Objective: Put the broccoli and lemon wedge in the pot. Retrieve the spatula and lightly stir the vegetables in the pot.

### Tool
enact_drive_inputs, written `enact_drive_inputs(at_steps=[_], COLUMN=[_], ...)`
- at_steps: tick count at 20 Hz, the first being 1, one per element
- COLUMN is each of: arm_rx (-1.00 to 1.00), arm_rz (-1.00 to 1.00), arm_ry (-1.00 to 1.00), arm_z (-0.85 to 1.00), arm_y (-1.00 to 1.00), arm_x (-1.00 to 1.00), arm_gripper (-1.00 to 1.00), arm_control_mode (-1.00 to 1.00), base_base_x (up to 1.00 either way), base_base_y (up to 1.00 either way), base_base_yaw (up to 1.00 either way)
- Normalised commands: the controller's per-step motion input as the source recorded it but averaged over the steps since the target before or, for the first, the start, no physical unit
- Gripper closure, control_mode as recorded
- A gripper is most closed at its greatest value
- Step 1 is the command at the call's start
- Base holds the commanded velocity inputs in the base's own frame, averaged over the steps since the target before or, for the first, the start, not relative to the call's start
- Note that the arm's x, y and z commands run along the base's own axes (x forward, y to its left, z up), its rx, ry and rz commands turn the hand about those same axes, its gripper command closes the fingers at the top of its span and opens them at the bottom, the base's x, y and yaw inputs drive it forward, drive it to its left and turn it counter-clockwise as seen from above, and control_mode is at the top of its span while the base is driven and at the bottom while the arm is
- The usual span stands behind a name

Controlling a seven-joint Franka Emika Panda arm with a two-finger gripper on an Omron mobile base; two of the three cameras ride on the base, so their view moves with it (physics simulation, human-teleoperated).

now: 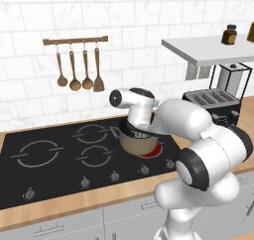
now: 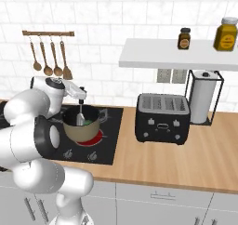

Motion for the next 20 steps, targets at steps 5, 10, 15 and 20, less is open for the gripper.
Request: enact_drive_inputs(at_steps=[5, 10, 15, 20], arm_rx=[-0.09, -0.23, -0.23, -0.19], arm_rz=[0.00, -0.03, -0.02, 0.00], arm_ry=[-0.01, -0.01, -0.02, 0.00], arm_z=[-0.11, -0.32, -0.18, 0.07], arm_y=[-0.04, -0.34, -0.38, -0.15], arm_x=[0.00, 0.00, -0.01, -0.04], arm_gripper=[1.00, 1.00, 1.00, 1.00], arm_control_mode=[-1.00, -1.00, -1.00, -1.00], base_base_x=[0.00, 0.00, 0.00, 0.00], base_base_y=[0.00, 0.00, 0.00, 0.00], base_base_yaw=[0.00, 0.00, 0.00, 0.00])
